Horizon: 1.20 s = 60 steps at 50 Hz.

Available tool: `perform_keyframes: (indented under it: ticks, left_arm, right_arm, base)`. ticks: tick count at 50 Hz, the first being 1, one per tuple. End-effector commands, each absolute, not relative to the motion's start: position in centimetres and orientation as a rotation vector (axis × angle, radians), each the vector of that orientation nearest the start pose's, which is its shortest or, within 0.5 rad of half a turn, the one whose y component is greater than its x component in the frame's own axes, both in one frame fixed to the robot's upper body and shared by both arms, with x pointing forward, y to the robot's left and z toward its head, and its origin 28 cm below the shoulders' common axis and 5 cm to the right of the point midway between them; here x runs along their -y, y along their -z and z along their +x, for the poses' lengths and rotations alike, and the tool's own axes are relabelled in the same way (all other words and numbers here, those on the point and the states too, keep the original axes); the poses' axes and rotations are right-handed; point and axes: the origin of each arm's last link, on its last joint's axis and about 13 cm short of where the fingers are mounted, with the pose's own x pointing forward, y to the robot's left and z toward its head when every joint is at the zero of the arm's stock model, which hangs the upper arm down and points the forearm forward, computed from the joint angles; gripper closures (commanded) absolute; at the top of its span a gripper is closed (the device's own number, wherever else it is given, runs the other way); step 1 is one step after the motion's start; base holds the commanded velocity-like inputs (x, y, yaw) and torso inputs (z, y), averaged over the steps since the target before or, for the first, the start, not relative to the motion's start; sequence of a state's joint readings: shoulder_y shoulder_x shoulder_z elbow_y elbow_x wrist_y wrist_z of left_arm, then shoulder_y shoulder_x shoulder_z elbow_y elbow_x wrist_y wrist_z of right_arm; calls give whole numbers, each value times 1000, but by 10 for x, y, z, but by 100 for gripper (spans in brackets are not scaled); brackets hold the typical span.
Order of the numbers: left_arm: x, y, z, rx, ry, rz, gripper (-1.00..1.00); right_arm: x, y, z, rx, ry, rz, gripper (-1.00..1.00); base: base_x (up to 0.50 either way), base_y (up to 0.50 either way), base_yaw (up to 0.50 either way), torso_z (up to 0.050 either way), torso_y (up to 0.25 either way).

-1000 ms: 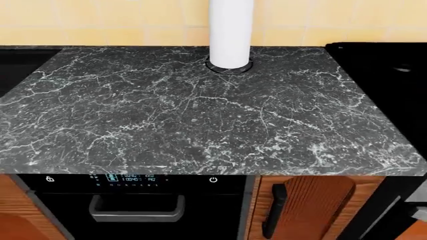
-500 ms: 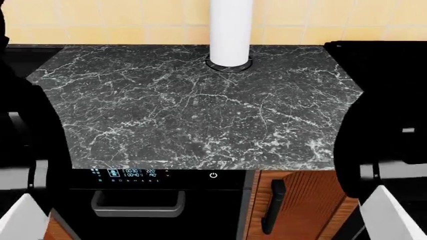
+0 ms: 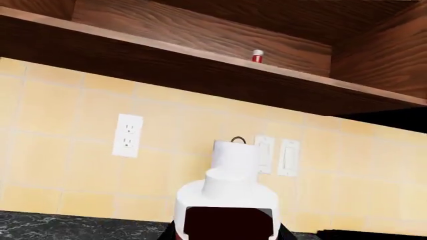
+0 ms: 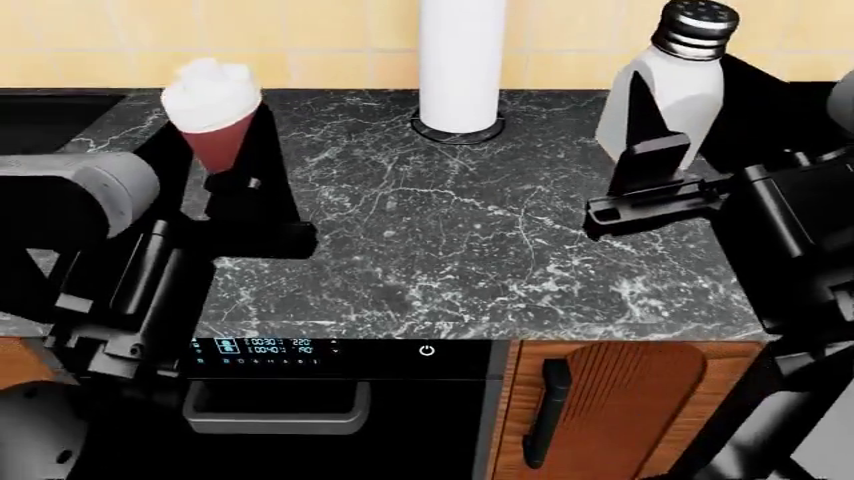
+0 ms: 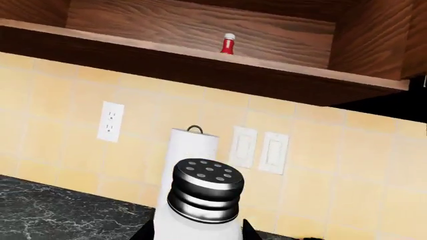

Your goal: Pick and place the shaker into the drawer. Then close the cabinet.

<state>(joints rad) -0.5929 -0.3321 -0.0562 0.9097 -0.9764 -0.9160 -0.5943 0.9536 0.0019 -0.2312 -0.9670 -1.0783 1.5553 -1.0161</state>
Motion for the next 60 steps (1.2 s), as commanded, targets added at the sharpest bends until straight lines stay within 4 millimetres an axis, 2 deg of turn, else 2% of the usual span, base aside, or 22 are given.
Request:
perform_keyframes:
  ticks: [1, 10, 11, 12, 13, 14, 15, 19, 23, 24, 26, 60]
  left_arm:
    - [-204, -211, 173, 335, 189, -166, 100]
    - [-204, -200, 170, 315, 186, -169, 100]
    - [-205, -199, 170, 313, 185, -171, 100]
    - [-205, -198, 169, 311, 184, -172, 100]
    - [-205, -197, 169, 309, 183, -172, 100]
    - [-205, -196, 169, 306, 183, -172, 100]
    - [-205, -196, 169, 305, 183, -172, 100]
    - [-205, -194, 169, 301, 184, -172, 100]
    - [-204, -192, 169, 296, 185, -173, 100]
    - [-204, -192, 168, 295, 186, -173, 100]
    - [-204, -191, 168, 294, 187, -173, 100]
    - [-203, -186, 170, 284, 196, -171, 100]
  right_arm:
    - [139, -261, 177, 308, -114, -111, 100]
    - [141, -255, 177, 277, -133, -99, 100]
    - [154, -235, 174, 208, -7, -132, 100]
    - [166, -227, 174, 142, 26, -374, 100]
    - [176, -236, 175, 224, 56, -582, 100]
    - [183, -269, 175, 455, 115, -742, 100]
    - [190, -279, 175, 496, 151, -813, 100]
    - [161, -262, 190, 579, 130, -523, 100]
    - [126, -240, 181, 459, 157, -200, 100]
    - [119, -235, 176, 393, 94, -147, 100]
    - [107, -229, 162, 256, -142, -75, 100]
    - [108, -231, 159, 258, -156, -46, 100]
  base:
    - [0, 0, 0, 0, 0]
    - [0, 0, 0, 0, 0]
    - [0, 0, 0, 0, 0]
    - [0, 0, 0, 0, 0]
    - [0, 0, 0, 0, 0]
    - [0, 0, 0, 0, 0]
    - [0, 0, 0, 0, 0]
    - [0, 0, 0, 0, 3]
    - [0, 0, 0, 2, 0]
    - [0, 0, 0, 0, 0]
    - [-40, -348, 0, 0, 0]
    - [-82, -501, 0, 0, 0]
